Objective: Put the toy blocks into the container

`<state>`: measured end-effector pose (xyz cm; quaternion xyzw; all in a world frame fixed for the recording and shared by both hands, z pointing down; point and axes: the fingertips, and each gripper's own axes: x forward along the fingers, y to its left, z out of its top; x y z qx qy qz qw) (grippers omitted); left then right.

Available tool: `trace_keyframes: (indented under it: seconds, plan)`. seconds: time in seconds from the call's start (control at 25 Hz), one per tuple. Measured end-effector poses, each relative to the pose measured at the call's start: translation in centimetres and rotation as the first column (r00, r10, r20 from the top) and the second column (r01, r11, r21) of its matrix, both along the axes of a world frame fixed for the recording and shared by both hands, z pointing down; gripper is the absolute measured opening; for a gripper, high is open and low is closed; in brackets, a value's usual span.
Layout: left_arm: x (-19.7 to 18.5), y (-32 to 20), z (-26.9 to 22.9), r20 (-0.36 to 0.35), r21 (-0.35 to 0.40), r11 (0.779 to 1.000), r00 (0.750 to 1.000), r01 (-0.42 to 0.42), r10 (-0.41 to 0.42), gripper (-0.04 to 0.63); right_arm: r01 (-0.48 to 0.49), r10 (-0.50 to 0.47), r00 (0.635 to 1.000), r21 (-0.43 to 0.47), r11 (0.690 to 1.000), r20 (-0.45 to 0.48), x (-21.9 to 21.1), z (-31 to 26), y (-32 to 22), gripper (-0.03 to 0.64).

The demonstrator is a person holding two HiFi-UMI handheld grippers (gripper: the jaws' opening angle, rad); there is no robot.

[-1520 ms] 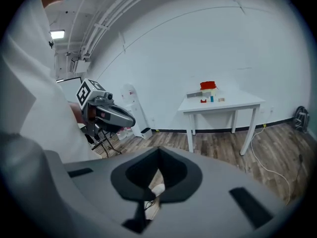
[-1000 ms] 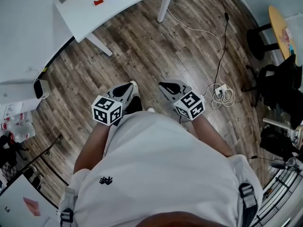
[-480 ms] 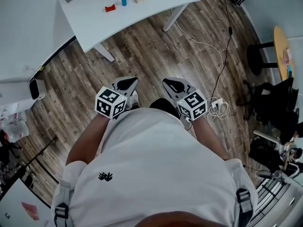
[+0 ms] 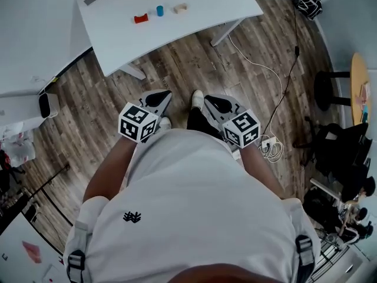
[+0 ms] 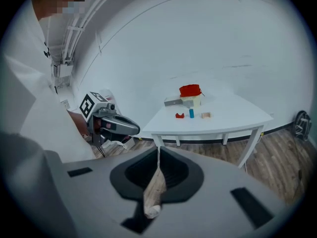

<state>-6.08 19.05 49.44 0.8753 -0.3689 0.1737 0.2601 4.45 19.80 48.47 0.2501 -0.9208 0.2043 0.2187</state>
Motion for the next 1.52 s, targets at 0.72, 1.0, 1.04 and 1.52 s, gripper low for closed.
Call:
trace_keyframes:
  seconds: [0.72, 1.0, 1.04, 1.52]
  plan:
    - [-6.2, -15.6, 1.6, 0.36, 0.052, 0.961, 0.893, 0.272, -0.272, 0.107, 0.216, -0.215, 0.976, -0.02, 0.976, 0.048, 5.7, 1.4, -16.6, 0.012]
    - [-11.4, -21.0, 3.1, 0.468, 0.039, 0.982, 0.864, 0.186, -0.183, 0.144, 0.139, -0.137, 0.99, -0.049, 0.989, 0.039, 5.4, 1.6, -20.2, 0.014]
    - [-12.2, -21.8, 3.5, 0.488, 0.033, 0.985, 0.858, 0.167, -0.162, 0.151, 0.122, -0.121, 0.992, -0.049, 0.991, 0.035, 5.3, 1.5, -20.8, 0.012]
    - [-18.1, -29.5, 8.6, 0.566, -0.047, 0.998, 0.822, -0.035, 0.055, 0.179, -0.093, 0.092, 0.996, -0.06, 0.994, -0.013, 3.3, 0.6, -25.0, 0.014]
